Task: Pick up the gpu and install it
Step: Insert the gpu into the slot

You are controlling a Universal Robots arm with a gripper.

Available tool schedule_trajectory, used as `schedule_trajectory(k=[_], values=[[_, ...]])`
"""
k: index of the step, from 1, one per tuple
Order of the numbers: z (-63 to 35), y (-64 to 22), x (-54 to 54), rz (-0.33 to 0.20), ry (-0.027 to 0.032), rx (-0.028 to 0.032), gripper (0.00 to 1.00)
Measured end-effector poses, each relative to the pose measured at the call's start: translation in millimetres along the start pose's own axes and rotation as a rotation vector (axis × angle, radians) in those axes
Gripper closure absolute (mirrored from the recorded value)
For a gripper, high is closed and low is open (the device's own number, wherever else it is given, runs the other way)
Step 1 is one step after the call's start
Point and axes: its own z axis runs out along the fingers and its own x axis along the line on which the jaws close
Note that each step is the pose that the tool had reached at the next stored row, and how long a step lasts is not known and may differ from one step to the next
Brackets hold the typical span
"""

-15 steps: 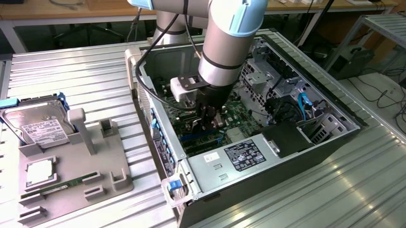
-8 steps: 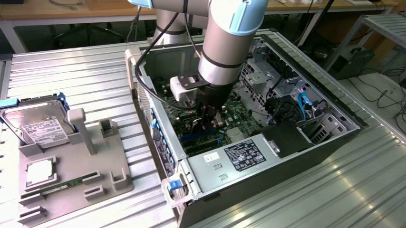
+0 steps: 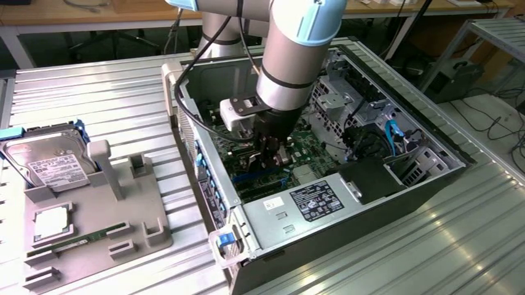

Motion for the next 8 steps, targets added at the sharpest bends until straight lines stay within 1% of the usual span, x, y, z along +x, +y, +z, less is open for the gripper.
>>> schedule_trajectory(k=[8], values=[[3.0,-0.1,0.2,0.001,-0.0001,0.0001,0.73]])
